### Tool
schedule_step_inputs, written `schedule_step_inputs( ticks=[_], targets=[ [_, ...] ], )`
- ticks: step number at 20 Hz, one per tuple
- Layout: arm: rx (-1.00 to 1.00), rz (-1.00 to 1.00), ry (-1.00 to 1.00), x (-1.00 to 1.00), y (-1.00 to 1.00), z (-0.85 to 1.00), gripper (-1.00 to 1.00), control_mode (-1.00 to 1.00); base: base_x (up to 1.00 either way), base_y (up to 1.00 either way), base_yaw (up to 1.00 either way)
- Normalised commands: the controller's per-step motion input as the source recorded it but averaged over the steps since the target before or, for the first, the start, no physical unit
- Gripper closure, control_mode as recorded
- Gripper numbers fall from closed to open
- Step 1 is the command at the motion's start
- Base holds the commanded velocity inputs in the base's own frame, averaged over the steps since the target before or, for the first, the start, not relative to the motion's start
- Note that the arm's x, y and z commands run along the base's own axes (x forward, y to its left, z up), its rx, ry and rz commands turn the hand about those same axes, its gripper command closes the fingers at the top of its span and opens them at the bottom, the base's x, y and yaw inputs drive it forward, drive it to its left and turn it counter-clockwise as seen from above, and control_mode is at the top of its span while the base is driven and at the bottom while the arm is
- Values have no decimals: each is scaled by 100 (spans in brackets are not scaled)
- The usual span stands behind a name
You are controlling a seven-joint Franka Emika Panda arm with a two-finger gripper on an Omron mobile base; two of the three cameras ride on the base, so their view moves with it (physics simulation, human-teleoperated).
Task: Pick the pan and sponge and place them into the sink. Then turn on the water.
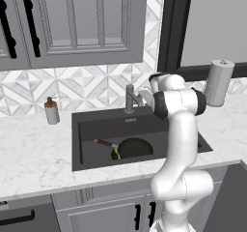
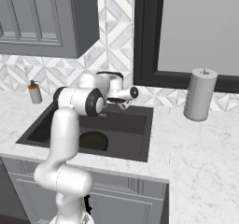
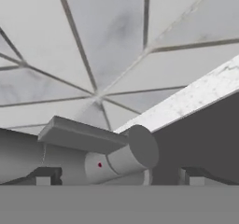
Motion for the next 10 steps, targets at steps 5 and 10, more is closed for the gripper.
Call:
schedule_step_inputs(
  ticks=[5, 10],
  targets=[
    [0, 0, 0, 11, 0, -12, -100, -100, 0, 0, 0],
    [0, 0, 0, 12, 0, -7, -100, -100, 0, 0, 0]
  ],
)
